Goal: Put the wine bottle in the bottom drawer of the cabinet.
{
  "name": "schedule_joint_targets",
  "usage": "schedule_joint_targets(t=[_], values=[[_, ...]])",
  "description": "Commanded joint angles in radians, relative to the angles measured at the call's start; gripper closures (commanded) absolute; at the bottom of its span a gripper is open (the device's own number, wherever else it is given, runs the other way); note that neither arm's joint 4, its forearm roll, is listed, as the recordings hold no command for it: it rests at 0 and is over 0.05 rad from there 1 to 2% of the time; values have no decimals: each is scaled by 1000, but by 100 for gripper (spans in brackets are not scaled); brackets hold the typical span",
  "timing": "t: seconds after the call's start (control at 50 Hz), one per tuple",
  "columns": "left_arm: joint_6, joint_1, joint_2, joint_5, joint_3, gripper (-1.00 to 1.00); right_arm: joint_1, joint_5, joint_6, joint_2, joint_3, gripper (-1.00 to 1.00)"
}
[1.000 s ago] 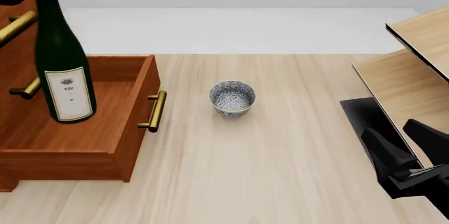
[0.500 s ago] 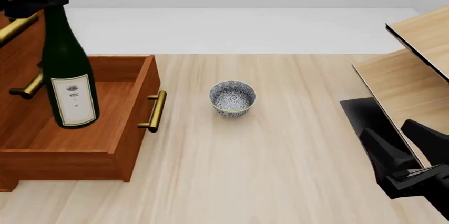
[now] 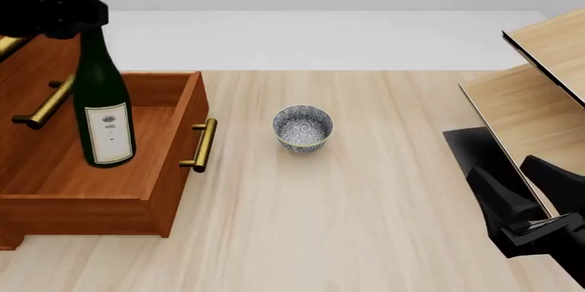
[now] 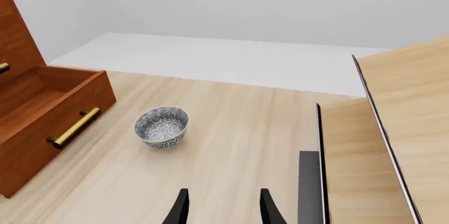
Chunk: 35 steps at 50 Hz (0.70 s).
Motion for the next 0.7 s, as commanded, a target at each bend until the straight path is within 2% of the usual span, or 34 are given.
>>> schedule_joint_targets(t=[0.02, 0.7], values=[[8, 34, 38, -30, 6, 100, -2, -5, 0, 6, 0, -100], [1, 54, 67, -98, 80, 100, -4, -15, -2, 25, 0, -100]])
